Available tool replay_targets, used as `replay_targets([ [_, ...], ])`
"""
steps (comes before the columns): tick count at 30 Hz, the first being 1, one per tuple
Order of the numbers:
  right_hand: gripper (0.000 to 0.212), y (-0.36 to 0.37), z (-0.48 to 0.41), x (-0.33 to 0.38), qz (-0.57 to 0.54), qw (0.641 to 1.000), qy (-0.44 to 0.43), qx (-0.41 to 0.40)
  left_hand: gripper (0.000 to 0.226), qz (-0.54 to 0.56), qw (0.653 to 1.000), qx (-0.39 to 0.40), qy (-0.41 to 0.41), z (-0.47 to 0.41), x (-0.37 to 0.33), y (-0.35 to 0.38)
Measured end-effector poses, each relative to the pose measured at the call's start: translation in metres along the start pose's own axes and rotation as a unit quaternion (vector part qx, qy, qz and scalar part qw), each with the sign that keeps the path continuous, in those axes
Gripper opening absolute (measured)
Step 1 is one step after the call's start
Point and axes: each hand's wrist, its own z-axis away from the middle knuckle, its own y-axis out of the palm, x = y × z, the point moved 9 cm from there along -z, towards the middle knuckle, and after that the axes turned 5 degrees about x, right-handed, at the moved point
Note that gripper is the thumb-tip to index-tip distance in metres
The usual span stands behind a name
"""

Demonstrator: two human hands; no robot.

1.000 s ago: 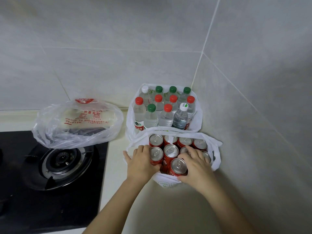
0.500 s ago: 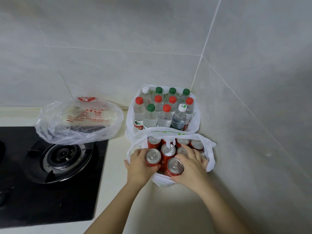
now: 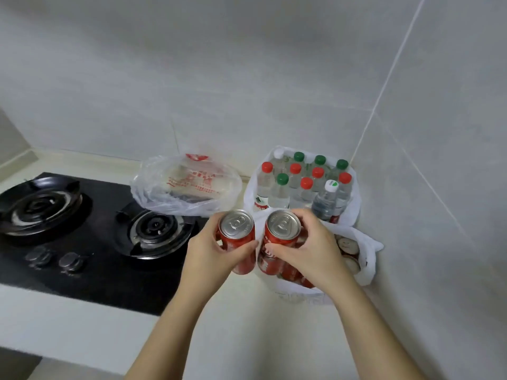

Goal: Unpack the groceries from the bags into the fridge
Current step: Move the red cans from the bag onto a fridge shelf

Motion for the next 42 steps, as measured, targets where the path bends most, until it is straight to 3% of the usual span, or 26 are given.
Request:
replay_targets([
  [9, 0.049, 0.123, 0.032, -0.063, -0.009, 0.993, 0.039, 0.108, 0.05, -0.04, 0.988, -0.085, -0.119, 0.089, 0.098, -0.039],
  [13, 0.043, 0.148, 0.047, -0.08, -0.013, 0.993, 0.059, 0.104, 0.046, -0.05, 0.981, -0.111, -0.153, 0.111, 0.131, -0.043],
  [20, 0.051, 0.162, 0.054, -0.091, 0.001, 0.994, 0.076, 0.074, 0.048, -0.05, 0.972, -0.149, -0.173, 0.124, 0.159, -0.057],
  [27, 0.054, 0.165, 0.058, -0.102, -0.014, 0.995, 0.083, 0.046, 0.052, -0.047, 0.975, -0.14, -0.164, 0.128, 0.177, -0.065],
  [33, 0.055, 0.166, 0.058, -0.105, -0.062, 0.994, 0.081, 0.046, 0.058, -0.055, 0.983, -0.089, -0.148, 0.122, 0.18, -0.065],
  [42, 0.073, 0.196, 0.084, -0.148, -0.106, 0.985, 0.132, 0.036, 0.075, -0.039, 0.987, -0.043, -0.152, 0.134, 0.211, -0.061],
])
